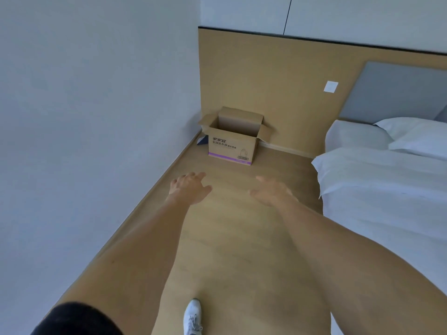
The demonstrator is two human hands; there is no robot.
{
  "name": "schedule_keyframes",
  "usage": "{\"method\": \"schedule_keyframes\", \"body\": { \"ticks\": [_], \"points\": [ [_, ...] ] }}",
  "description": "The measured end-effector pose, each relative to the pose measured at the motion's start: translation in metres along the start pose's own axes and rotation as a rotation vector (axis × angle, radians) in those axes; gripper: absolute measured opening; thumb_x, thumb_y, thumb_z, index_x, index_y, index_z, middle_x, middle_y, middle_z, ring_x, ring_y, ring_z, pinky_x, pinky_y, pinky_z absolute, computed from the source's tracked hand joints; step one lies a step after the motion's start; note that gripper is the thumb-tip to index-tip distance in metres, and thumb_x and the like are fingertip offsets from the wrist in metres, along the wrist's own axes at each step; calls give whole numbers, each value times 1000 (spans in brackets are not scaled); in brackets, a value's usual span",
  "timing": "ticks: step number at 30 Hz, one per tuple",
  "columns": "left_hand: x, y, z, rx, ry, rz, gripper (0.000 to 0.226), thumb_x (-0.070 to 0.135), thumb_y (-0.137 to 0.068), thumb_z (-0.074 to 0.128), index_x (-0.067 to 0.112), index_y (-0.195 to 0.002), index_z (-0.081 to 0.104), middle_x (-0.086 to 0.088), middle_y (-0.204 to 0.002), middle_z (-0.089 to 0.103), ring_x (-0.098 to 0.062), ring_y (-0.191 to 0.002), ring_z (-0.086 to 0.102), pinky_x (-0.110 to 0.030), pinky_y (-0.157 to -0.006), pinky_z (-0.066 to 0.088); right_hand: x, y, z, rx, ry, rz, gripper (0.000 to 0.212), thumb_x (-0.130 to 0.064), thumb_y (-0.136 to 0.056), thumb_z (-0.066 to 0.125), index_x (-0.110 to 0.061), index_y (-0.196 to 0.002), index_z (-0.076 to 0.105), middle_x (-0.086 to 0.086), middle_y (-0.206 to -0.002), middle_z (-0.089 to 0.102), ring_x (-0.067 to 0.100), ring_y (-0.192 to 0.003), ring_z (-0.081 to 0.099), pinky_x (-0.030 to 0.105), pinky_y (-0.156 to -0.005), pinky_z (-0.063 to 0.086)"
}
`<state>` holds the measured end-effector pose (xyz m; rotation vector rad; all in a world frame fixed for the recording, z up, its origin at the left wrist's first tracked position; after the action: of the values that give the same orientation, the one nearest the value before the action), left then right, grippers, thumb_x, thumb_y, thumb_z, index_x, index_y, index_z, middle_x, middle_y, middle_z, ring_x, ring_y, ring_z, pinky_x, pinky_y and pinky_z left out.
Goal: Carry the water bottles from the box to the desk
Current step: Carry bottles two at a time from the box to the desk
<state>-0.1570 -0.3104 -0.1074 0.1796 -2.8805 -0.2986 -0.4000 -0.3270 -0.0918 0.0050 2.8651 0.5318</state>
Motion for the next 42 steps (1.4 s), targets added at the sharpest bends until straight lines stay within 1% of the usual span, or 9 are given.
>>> {"method": "schedule_keyframes", "body": {
  "ticks": [3,11,21,26,30,35,38,40,42],
  "points": [
    [-7,-65,-22,-16,-4,46,59,52,-97,43,33,-152,36,-4,-152,44,-30,-138,41,-45,-110,32,-23,-48,-23,16,-36,44,70,-58,-95,49,-36,-157,24,6,-162,27,31,-146,32,46,-116,34],
    [-13,-209,-74,-26,1,135,52,45,-95,46,27,-143,43,-7,-146,48,-31,-132,45,-46,-107,35,-75,-159,-74,70,-82,103,69,-56,-91,55,-33,-152,31,7,-149,45,32,-132,47,46,-103,46],
    [-18,-367,-79,-51,11,151,54,45,-93,46,32,-145,41,-3,-144,50,-28,-128,48,-45,-103,37,-108,-317,-91,26,-70,88,71,-56,-93,53,-30,-154,28,10,-145,45,33,-129,48,45,-103,46],
    [-14,-466,-87,-56,23,132,49,45,-92,47,32,-139,45,-1,-138,53,-27,-124,50,-43,-101,37,-119,-424,-108,17,-98,46,62,-52,-93,55,-30,-148,36,7,-136,54,30,-122,54,47,-100,50],
    [-3,-549,-104,-56,23,120,51,47,-93,47,32,-141,46,-1,-139,54,-28,-124,52,-42,-98,39,-125,-507,-129,7,-126,31,58,-49,-94,53,-27,-146,39,7,-136,54,30,-122,54,45,-100,50],
    [17,-639,-124,-58,65,110,50,46,-93,47,29,-140,47,-3,-134,55,-29,-120,53,-42,-93,40,-130,-595,-156,-43,-115,23,66,-52,-94,51,-29,-154,32,6,-153,42,31,-136,43,48,-111,40],
    [25,-688,-129,-56,66,113,49,46,-91,49,28,-136,50,-4,-130,56,-29,-123,53,-38,-86,38,-129,-640,-171,-57,-86,39,61,-52,-92,51,-25,-146,40,10,-144,49,35,-129,48,49,-105,43],
    [31,-722,-132,-70,54,131,53,47,-92,49,30,-142,45,-4,-139,53,-29,-128,50,-41,-92,38,-124,-668,-184,-41,-96,69,61,-52,-89,51,-25,-142,41,12,-139,51,36,-125,50,49,-102,45],
    [36,-757,-132,-80,64,140,56,46,-93,50,31,-146,42,-5,-143,51,-30,-129,49,-43,-98,37,-118,-694,-192,-47,-125,100,68,-53,-89,52,-28,-149,34,11,-147,45,35,-131,45,49,-105,43]
  ]
}}
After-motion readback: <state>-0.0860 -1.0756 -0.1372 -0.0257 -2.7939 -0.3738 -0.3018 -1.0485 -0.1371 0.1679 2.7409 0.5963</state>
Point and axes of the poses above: each hand's wrist, its own y-axis away from the middle knuckle, its own z-axis out of the palm, x = y × z, the point moved 5 cm from there along -y, towards the middle knuckle
